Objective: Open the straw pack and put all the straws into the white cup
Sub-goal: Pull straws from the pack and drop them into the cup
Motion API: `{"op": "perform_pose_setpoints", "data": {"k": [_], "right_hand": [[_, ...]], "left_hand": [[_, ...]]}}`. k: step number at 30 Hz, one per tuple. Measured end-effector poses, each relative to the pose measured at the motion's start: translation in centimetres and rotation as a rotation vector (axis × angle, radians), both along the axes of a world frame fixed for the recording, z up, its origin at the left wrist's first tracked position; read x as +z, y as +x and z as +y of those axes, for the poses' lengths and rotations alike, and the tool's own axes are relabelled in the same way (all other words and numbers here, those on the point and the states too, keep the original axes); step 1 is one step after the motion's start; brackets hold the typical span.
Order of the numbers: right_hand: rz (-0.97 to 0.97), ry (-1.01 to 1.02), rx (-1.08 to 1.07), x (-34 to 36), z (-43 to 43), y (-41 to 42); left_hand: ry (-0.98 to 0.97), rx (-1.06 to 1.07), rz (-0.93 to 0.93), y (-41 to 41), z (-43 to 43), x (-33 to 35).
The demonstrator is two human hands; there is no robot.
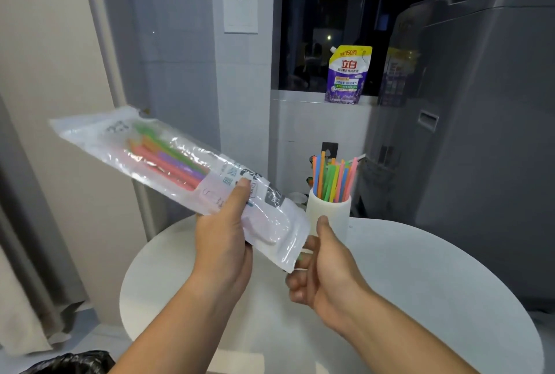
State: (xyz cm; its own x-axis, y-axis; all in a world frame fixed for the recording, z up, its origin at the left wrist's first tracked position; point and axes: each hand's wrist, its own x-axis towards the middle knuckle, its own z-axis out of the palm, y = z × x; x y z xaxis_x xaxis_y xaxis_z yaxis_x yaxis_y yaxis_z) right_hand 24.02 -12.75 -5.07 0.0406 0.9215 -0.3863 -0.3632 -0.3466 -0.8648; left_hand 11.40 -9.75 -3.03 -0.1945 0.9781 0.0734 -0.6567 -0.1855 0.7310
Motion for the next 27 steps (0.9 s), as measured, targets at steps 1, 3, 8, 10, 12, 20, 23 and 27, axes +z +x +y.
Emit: {"op": "perform_pose_setpoints", "data": {"k": [1,3,8,10,12,20,23,27], "right_hand": [[0.033,-0.003,-0.021,0.0,0.0,-0.4],[0.044,0.013,-0.056,-0.1,0.0,-1.0],[-0.081,0.072,-0.105,-0.4,0.0,-0.9],[-0.146,0.094,-0.125,-0.5,0.1,-0.6],[-0.186,0.139,-0.132,-0.5,0.2,-0.4],[-0.323,0.310,-0.202,-0.6,0.4,0.3],[-0.247,0.301,-0.212,-0.2,0.4,0.8],[-0.342,0.357,-0.196,-0.5,0.6,0.3]], "left_hand": [[0.024,0.006,0.040,0.1,-0.2,0.1],[0.051,0.009,0.085,0.3,-0.3,0.1],[-0.033,0.024,0.010,0.3,-0.1,-0.3],[-0.059,0.018,-0.040,0.1,0.1,-0.4],[-0.068,0.007,-0.065,0.0,0.4,-0.6],[-0.089,0.008,-0.133,-1.0,1.3,-1.3],[-0.113,-0.003,-0.186,-1.3,1.4,-1.3],[-0.139,-0.068,-0.227,-0.6,1.1,-1.5]]}}
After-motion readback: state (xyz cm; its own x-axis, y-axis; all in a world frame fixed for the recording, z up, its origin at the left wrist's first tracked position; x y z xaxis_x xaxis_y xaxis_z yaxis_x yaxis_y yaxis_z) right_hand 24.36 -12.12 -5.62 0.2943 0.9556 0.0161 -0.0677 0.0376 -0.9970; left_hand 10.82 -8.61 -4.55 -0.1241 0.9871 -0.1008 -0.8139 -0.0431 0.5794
